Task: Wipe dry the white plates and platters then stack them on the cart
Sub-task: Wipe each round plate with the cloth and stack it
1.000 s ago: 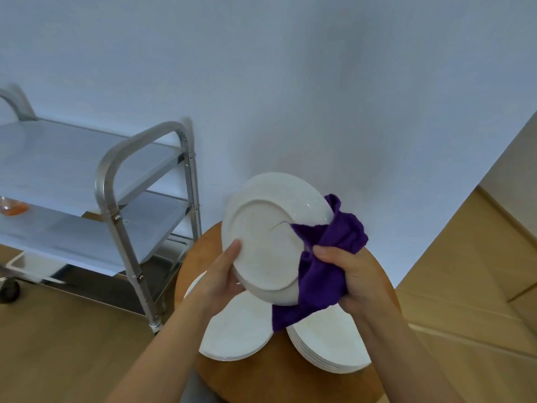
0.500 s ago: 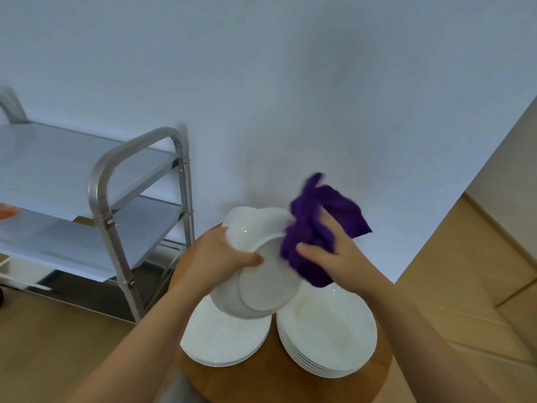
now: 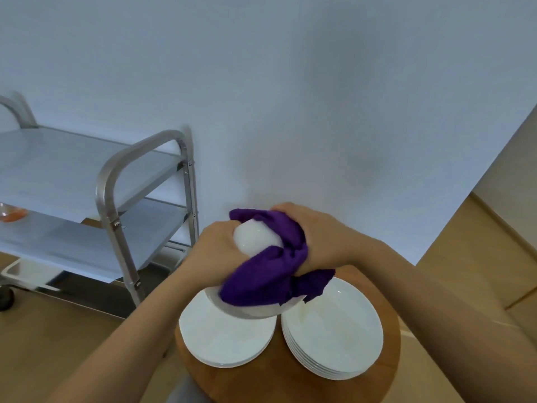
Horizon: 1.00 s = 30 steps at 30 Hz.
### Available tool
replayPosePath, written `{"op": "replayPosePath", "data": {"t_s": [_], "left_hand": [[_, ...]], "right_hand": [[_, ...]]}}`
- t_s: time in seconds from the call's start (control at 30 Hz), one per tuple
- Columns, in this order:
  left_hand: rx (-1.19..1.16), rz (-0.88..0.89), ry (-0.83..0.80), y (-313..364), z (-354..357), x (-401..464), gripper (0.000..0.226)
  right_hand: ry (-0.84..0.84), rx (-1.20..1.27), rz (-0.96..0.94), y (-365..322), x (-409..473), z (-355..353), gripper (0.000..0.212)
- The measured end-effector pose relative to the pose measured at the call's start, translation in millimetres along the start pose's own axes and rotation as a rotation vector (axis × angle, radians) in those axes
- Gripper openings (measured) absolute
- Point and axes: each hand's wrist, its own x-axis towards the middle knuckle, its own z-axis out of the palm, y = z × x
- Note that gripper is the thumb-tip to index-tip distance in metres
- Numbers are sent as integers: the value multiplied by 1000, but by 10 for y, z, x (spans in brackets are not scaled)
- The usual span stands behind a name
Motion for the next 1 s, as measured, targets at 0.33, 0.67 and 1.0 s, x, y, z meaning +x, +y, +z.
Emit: {"op": "replayPosePath", "data": {"t_s": [0.33, 0.67, 1.0], "left_hand": [[-733, -88, 191, -9, 13, 4, 71], [-1004, -92, 35, -25, 239, 1, 39], [-1421, -419, -367, -164, 343, 35, 94]], "right_hand": [[619, 743, 292, 266, -338, 369, 64], [720, 1130, 446, 249, -394, 390, 58], [20, 948, 623, 292, -447, -93, 21]]}}
